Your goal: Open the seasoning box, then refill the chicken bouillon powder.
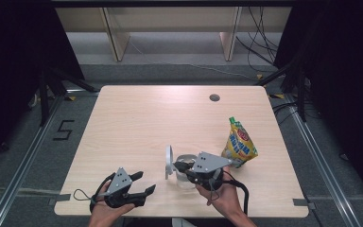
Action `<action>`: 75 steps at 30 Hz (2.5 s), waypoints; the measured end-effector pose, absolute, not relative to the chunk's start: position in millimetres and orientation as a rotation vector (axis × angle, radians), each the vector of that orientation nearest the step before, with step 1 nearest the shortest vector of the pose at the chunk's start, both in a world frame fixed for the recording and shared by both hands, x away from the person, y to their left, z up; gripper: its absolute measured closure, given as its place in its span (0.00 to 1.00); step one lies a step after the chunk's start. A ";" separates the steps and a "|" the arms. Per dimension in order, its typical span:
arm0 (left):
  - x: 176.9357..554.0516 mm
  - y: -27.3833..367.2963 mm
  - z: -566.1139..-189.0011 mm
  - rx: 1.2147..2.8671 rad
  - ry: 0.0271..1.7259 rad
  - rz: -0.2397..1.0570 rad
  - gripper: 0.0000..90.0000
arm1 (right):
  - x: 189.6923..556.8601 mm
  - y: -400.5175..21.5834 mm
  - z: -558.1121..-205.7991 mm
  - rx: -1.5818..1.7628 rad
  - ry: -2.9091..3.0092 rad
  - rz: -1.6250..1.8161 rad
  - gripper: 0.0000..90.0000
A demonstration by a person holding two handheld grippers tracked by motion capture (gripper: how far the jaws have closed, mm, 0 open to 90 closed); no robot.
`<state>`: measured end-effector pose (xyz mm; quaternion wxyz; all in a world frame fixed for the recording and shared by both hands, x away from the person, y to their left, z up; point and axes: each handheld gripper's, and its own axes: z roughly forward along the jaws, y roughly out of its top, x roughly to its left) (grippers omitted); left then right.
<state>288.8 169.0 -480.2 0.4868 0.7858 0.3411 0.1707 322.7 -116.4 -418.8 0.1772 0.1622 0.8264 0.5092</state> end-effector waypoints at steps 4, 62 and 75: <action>289.2 167.9 -480.4 1.895 0.858 0.410 0.37 | 322.9 -130.9 -419.3 0.491 2.320 1.439 0.96; 290.3 160.7 -480.4 1.897 0.887 0.422 0.17 | 288.5 -296.9 -468.2 1.168 1.982 1.276 0.19; 288.5 163.2 -485.4 1.906 0.901 0.437 0.17 | 307.1 -284.3 -472.2 1.158 1.968 1.293 0.18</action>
